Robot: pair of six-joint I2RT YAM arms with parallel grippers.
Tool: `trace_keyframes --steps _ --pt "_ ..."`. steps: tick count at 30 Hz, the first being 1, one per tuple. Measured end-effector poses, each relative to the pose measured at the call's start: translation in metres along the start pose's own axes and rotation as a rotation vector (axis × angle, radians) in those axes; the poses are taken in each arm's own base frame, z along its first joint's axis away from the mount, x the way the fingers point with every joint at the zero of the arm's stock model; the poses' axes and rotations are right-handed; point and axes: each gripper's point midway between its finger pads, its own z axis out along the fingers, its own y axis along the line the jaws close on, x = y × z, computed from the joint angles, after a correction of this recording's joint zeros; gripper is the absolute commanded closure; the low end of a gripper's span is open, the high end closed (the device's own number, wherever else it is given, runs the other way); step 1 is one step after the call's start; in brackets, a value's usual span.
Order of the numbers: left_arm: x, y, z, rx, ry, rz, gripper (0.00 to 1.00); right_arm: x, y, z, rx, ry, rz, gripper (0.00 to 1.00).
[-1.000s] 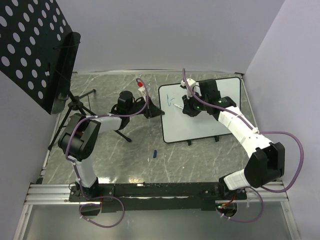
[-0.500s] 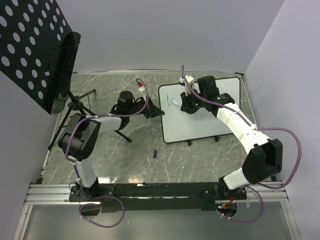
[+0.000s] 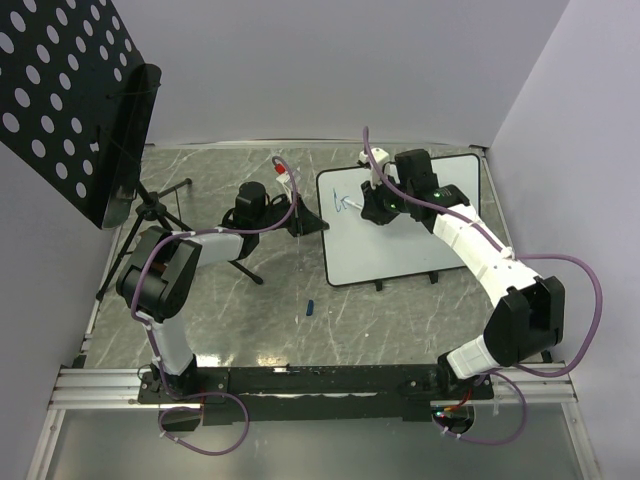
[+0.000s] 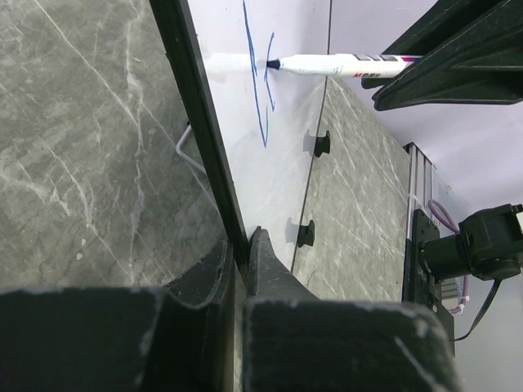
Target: Write a sentence on the whiteboard
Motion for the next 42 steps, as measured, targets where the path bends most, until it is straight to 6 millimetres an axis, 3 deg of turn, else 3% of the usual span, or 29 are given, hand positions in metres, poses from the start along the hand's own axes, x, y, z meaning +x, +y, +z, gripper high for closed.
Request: trace_keyframes --steps 19,42 --pt "0.000 0.000 0.000 -0.003 -0.001 -0.001 0.99 0.000 -0.009 -0.003 0.030 -0.005 0.012 1.00" --pt "0.001 0.001 0.000 -0.004 0.001 -0.003 0.99 0.016 -0.007 -0.004 0.025 0.019 0.021 1.00"
